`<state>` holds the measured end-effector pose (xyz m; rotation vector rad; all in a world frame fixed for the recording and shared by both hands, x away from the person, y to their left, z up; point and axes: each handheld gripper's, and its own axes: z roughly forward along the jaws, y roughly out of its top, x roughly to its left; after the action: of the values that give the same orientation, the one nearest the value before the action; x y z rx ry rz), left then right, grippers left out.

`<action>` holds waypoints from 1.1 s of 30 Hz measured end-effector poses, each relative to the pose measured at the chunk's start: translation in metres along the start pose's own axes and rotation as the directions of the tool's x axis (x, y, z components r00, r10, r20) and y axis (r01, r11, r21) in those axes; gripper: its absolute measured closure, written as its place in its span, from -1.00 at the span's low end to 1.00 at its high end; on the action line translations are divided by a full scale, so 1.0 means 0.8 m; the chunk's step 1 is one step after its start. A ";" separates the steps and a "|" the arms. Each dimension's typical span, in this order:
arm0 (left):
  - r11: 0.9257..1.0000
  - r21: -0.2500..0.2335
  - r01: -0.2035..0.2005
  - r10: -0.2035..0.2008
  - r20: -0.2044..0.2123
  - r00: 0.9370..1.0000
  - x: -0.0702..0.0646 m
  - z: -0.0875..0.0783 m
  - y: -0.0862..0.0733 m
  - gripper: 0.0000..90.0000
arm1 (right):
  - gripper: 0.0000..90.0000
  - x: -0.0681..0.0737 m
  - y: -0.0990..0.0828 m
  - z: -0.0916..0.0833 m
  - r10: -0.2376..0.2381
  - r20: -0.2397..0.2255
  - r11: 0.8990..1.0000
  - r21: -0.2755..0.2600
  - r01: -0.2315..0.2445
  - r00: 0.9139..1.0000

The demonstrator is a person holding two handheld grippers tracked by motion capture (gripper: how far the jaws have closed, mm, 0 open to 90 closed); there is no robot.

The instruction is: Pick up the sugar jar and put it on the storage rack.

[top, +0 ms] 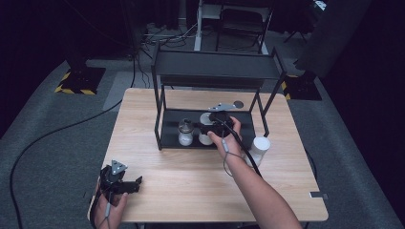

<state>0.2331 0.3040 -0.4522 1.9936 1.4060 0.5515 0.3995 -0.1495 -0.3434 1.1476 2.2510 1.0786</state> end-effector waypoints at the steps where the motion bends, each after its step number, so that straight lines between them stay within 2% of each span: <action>1: 1.000 0.000 0.000 0.000 0.000 1.000 0.000 0.000 0.000 -0.96 | -0.27 0.000 0.000 0.001 0.003 -0.002 1.000 0.002 -0.003 1.000; 12: 1.000 0.000 0.000 0.000 0.000 1.000 0.000 0.000 0.000 -0.96 | -0.28 -0.003 -0.004 0.007 0.029 -0.002 1.000 0.001 -0.029 1.000; 14: 1.000 0.000 0.000 0.000 0.000 1.000 0.000 0.000 0.000 -0.96 | -0.30 -0.008 -0.005 0.007 0.047 -0.006 0.999 0.002 -0.047 0.999; 16: 1.000 0.001 0.000 0.000 0.001 1.000 0.000 0.000 0.000 -0.96 | -0.44 -0.011 -0.008 0.004 0.068 -0.014 0.998 -0.010 -0.068 0.998; 22: 1.000 0.002 0.000 0.000 0.001 1.000 0.000 0.000 0.001 -0.96 | -0.66 -0.010 -0.009 -0.016 0.066 -0.008 0.997 -0.043 -0.067 0.998; 29: 1.000 0.000 0.001 -0.001 0.003 1.000 0.000 0.001 0.001 -0.98 | -0.71 -0.011 -0.019 -0.054 0.045 -0.008 0.994 -0.094 -0.046 0.999; 33: 1.000 0.001 -0.001 0.001 0.004 1.000 0.001 0.002 0.001 -0.98 | -0.74 -0.016 -0.025 -0.073 0.043 -0.017 0.994 -0.104 -0.045 0.999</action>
<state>0.2349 0.3038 -0.4524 1.9956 1.4027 0.5471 0.3599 -0.1938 -0.3228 1.1545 2.1621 1.2108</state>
